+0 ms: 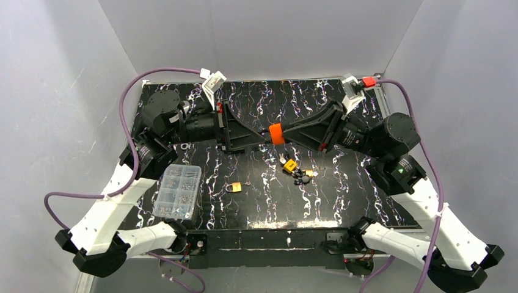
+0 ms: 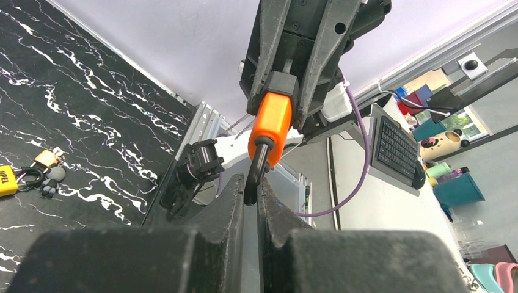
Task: Lock with the key
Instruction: Lock the lock.
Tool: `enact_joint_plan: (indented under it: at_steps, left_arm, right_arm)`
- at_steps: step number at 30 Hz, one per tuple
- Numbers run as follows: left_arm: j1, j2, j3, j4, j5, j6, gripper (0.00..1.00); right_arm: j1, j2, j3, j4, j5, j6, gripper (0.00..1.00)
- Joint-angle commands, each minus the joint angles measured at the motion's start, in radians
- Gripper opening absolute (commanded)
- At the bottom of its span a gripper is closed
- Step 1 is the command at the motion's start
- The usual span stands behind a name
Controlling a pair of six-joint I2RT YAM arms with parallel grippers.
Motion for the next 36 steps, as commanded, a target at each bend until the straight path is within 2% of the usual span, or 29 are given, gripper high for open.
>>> enact_joint_plan:
  at_steps: [1,27,30,32,33,36]
  left_arm:
    - [-0.017,0.047,0.014,0.111,-0.02,-0.034,0.0]
    - [-0.019,0.1,0.088,0.19,-0.016,-0.091,0.0]
    - [-0.019,0.077,0.07,0.154,-0.052,-0.066,0.0]
    - [-0.015,0.055,0.064,0.074,-0.123,-0.023,0.0]
    - [-0.012,0.041,0.061,0.024,-0.171,-0.001,0.0]
    - [0.037,0.003,0.017,-0.091,-0.269,0.027,0.0]
  right_arm:
    - [0.087,0.059,0.018,-0.037,-0.034,-0.06,0.01]
    - [0.21,0.125,-0.017,-0.102,0.046,-0.125,0.01]
    - [0.21,0.107,-0.025,-0.112,0.07,-0.134,0.01]
    - [0.204,0.088,-0.013,-0.151,0.099,-0.164,0.01]
    - [0.196,0.077,-0.006,-0.171,0.11,-0.176,0.06]
    - [0.133,0.047,-0.003,-0.207,0.086,-0.186,0.4]
